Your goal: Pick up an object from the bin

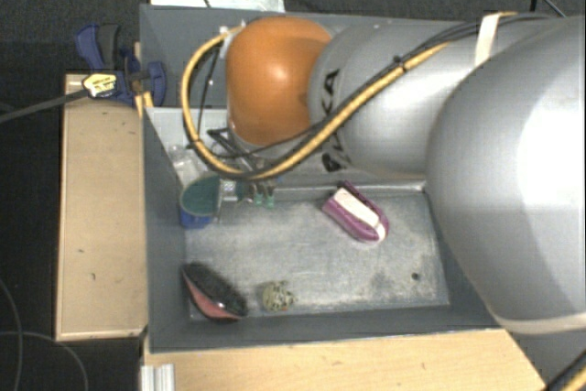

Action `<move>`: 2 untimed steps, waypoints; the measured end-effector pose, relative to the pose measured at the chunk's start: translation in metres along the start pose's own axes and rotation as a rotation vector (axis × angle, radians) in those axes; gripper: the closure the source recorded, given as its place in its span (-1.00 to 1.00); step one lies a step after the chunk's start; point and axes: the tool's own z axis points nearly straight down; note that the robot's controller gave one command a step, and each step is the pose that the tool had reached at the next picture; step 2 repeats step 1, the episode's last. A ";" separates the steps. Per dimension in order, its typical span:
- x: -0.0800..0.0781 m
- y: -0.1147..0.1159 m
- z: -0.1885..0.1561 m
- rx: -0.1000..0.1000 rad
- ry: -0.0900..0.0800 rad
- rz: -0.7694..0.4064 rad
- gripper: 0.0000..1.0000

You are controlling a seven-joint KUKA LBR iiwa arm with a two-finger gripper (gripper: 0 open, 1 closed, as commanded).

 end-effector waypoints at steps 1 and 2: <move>0.003 -0.003 -0.055 0.000 0.001 0.010 1.00; 0.003 -0.003 -0.055 0.000 0.001 0.010 1.00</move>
Offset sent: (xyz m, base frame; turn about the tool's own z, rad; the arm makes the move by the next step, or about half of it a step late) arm -0.0051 -0.0033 0.0505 0.0114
